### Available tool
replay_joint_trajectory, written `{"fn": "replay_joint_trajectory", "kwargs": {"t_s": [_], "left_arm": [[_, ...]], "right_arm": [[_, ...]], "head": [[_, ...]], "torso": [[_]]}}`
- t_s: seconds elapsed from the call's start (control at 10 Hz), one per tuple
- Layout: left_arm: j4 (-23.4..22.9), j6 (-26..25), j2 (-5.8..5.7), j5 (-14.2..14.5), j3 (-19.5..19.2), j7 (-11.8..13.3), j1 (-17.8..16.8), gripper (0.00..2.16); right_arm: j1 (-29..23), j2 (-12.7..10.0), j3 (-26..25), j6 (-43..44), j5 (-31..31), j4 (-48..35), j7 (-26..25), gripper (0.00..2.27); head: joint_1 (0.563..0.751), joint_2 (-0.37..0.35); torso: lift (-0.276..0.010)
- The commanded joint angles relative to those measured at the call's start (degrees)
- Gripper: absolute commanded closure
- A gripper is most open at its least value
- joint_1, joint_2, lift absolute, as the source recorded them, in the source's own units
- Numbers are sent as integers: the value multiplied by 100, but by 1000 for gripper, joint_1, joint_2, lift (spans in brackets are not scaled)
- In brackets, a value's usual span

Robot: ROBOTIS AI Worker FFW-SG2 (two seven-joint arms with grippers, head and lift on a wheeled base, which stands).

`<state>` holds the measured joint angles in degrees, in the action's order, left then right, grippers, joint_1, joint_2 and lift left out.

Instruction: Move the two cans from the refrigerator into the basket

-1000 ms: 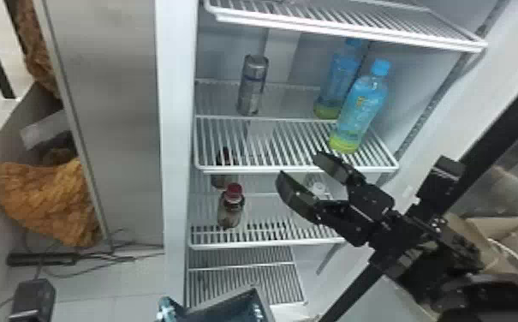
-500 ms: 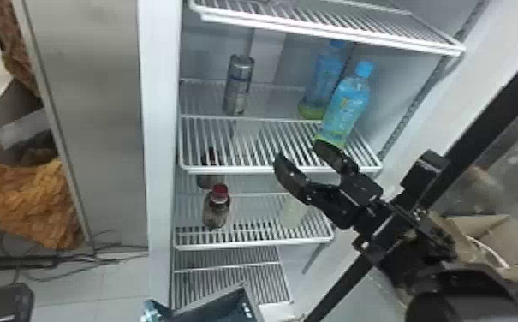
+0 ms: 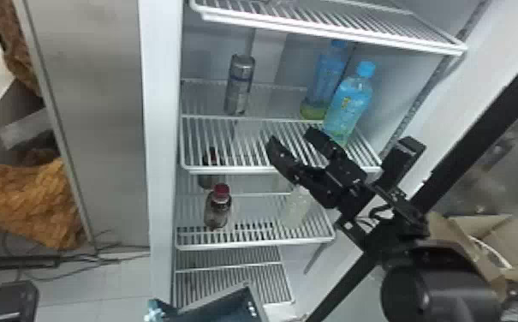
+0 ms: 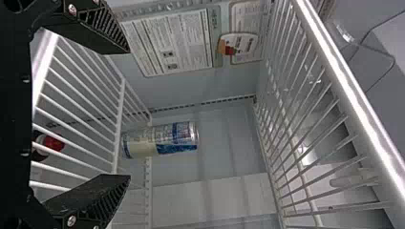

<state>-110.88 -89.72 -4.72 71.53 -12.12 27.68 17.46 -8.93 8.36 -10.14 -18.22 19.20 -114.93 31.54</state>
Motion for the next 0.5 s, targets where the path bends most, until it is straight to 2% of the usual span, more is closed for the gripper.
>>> {"fn": "replay_joint_trajectory", "kwargs": {"t_s": [0.0,0.4], "left_arm": [[0,-31,-11,0,0,0,-3,1197],[0,-31,-11,-11,-11,0,-3,1197]], "right_arm": [[275,-1,112,50,-47,250,-86,105],[781,-10,363,149,-138,799,-306,105]], "head": [[695,-281],[695,-258]], "torso": [[-35],[-35]]}}
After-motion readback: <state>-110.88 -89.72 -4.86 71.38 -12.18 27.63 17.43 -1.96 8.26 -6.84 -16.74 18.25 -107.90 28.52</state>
